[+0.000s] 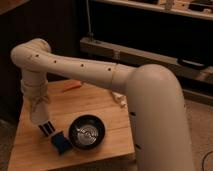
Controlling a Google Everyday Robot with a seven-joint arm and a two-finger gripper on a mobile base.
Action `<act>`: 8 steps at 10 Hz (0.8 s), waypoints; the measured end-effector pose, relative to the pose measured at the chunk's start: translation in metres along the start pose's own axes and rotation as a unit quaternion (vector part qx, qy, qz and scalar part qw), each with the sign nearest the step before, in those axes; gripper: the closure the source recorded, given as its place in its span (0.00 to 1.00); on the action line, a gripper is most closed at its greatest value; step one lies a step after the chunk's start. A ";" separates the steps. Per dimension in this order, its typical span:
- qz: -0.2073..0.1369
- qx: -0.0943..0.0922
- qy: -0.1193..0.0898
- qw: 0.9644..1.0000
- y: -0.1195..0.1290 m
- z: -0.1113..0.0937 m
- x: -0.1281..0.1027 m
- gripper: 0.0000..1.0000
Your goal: Place the ceramic cup over the eraser
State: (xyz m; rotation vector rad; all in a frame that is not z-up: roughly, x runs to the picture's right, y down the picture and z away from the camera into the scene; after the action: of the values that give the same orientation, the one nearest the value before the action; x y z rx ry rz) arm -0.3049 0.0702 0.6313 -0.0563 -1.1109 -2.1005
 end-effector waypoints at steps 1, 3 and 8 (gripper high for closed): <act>0.003 0.004 -0.002 1.000 0.002 0.004 -0.004 1.00; 0.006 0.012 -0.004 1.000 0.003 0.011 -0.007 1.00; -0.018 0.026 -0.009 0.999 -0.010 0.027 0.016 1.00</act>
State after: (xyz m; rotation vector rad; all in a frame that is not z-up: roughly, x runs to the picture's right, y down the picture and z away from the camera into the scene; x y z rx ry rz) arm -0.3310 0.0838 0.6472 -0.0302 -1.1848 -2.1052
